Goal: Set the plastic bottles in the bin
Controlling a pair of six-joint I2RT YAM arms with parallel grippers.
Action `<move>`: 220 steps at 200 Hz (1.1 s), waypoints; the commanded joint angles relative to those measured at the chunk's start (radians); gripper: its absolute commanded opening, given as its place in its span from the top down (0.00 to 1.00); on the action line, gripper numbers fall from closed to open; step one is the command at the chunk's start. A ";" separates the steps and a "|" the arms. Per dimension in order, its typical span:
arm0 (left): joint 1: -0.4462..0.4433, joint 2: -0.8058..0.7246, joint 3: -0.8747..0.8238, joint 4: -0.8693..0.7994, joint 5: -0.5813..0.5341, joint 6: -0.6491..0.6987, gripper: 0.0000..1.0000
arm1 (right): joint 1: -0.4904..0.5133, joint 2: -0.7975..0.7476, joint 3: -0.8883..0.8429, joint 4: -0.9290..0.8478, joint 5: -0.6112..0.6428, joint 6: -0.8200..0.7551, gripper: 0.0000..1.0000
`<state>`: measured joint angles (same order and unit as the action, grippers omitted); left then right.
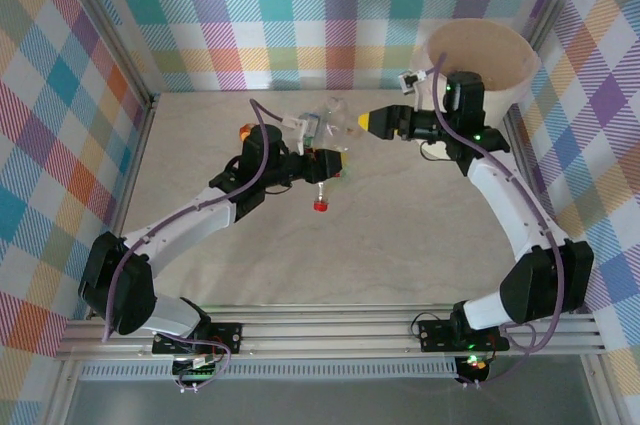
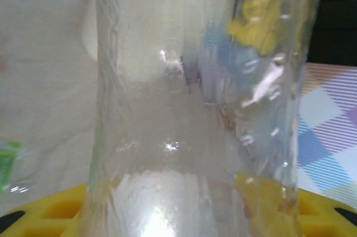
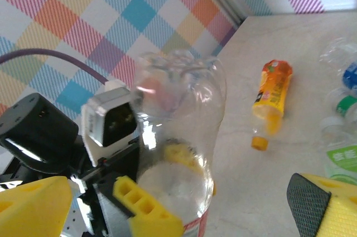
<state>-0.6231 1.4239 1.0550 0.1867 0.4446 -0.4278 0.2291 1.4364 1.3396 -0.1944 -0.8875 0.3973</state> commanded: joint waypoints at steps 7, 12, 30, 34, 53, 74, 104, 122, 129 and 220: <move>-0.022 0.002 0.009 0.155 0.122 -0.050 0.57 | 0.029 0.019 0.041 0.050 -0.077 -0.011 0.00; -0.024 0.006 0.012 0.160 0.132 -0.054 0.57 | 0.034 0.021 0.040 0.057 -0.076 -0.009 0.00; -0.035 0.024 0.025 0.185 0.160 -0.064 0.57 | 0.052 0.038 0.054 0.072 -0.082 -0.007 0.00; -0.038 0.030 0.030 0.186 0.165 -0.065 0.57 | 0.056 0.043 0.057 0.078 -0.087 -0.006 0.00; -0.050 0.054 0.050 0.185 0.175 -0.065 0.57 | 0.079 0.064 0.068 0.119 -0.104 0.002 0.00; -0.058 0.068 0.063 0.187 0.183 -0.063 0.57 | 0.102 0.080 0.079 0.153 -0.108 0.003 0.00; -0.060 0.073 0.076 0.183 0.181 -0.065 0.57 | 0.127 0.103 0.095 0.161 -0.143 -0.009 0.13; -0.061 0.072 0.082 0.167 0.177 -0.061 0.57 | 0.134 0.111 0.095 0.162 -0.129 -0.015 0.27; -0.061 0.069 0.079 0.161 0.174 -0.057 0.57 | 0.134 0.113 0.096 0.160 -0.116 -0.012 0.33; -0.061 0.016 0.057 0.064 0.039 -0.017 0.08 | 0.131 0.077 0.110 0.096 0.168 -0.046 0.60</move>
<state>-0.6739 1.4895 1.1053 0.2882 0.5507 -0.4686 0.3546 1.5475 1.4075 -0.0772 -0.8597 0.3916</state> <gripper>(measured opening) 0.837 0.583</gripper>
